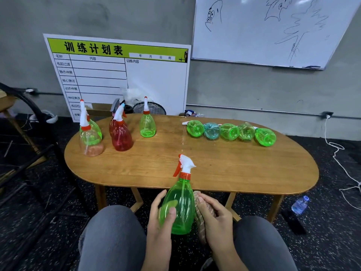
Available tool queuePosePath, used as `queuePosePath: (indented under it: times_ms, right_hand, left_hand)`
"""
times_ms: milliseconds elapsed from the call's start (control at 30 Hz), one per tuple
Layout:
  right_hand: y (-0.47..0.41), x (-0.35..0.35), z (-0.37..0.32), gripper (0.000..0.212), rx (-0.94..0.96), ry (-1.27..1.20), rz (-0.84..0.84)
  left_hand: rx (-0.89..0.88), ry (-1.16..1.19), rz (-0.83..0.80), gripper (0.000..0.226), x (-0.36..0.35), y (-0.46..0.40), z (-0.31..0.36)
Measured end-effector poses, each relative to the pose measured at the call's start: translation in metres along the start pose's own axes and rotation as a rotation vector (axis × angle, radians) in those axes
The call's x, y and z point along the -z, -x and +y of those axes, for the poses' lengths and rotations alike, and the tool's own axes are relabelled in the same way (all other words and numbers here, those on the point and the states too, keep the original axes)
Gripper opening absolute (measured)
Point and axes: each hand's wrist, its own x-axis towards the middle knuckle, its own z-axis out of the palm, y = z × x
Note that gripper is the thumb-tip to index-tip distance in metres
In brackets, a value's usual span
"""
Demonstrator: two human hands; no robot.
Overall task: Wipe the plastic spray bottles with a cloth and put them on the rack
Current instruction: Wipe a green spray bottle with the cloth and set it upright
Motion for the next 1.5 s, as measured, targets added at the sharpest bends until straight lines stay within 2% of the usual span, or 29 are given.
queuePosePath:
  times_ms: [100, 200, 267, 333, 467, 533, 600, 733, 967, 1167, 1233, 1333, 1367, 1500]
  right_hand:
    - [0.002, -0.001, -0.001, 0.020, -0.030, -0.017, -0.011]
    - [0.003, 0.000, -0.003, 0.019, -0.042, -0.028, -0.011]
    - [0.003, 0.001, -0.005, 0.019, -0.036, -0.024, -0.015]
    - [0.003, 0.001, -0.007, 0.019, -0.013, -0.015, -0.022]
    - [0.005, -0.001, -0.009, 0.020, 0.013, -0.048, -0.052]
    - [0.005, -0.001, -0.010, 0.022, 0.023, -0.069, -0.057]
    - [0.005, -0.001, -0.008, 0.022, 0.023, -0.068, -0.050]
    - [0.004, 0.000, -0.004, 0.020, 0.009, -0.039, -0.014]
    - [0.004, 0.001, -0.008, 0.020, -0.003, -0.050, -0.017]
    - [0.004, 0.001, -0.008, 0.021, 0.004, -0.072, -0.027]
    - [0.004, 0.001, -0.008, 0.022, 0.007, -0.077, -0.038]
    - [0.004, 0.001, -0.008, 0.022, 0.017, -0.089, -0.063]
    - [0.004, 0.001, -0.008, 0.022, 0.019, -0.089, -0.068]
    - [0.005, 0.001, -0.012, 0.025, 0.013, -0.069, -0.065]
  left_hand:
    - [0.036, 0.026, 0.012, 0.054, 0.002, -0.002, -0.003]
    - [0.055, 0.049, 0.019, 0.036, 0.002, -0.003, -0.004]
    - [0.067, 0.045, 0.017, 0.038, 0.001, -0.004, -0.006]
    - [0.057, 0.022, 0.014, 0.045, 0.001, -0.004, -0.008]
    - [-0.003, -0.064, -0.014, 0.090, -0.001, -0.001, -0.008]
    - [-0.034, -0.086, -0.018, 0.099, -0.002, 0.000, -0.008]
    - [-0.044, -0.083, -0.003, 0.090, -0.003, 0.001, -0.008]
    - [-0.019, -0.030, 0.032, 0.058, -0.003, -0.001, -0.009]
    - [0.033, -0.040, 0.017, 0.059, 0.002, -0.010, -0.017]
    - [0.049, 0.015, -0.005, 0.043, 0.004, -0.009, -0.019]
    - [0.023, -0.002, -0.023, 0.056, 0.001, -0.003, -0.012]
    - [-0.023, -0.059, -0.029, 0.090, -0.004, 0.005, -0.002]
    - [-0.032, -0.070, -0.022, 0.091, -0.006, 0.006, 0.000]
    - [-0.049, -0.057, 0.001, 0.060, -0.008, 0.005, 0.001]
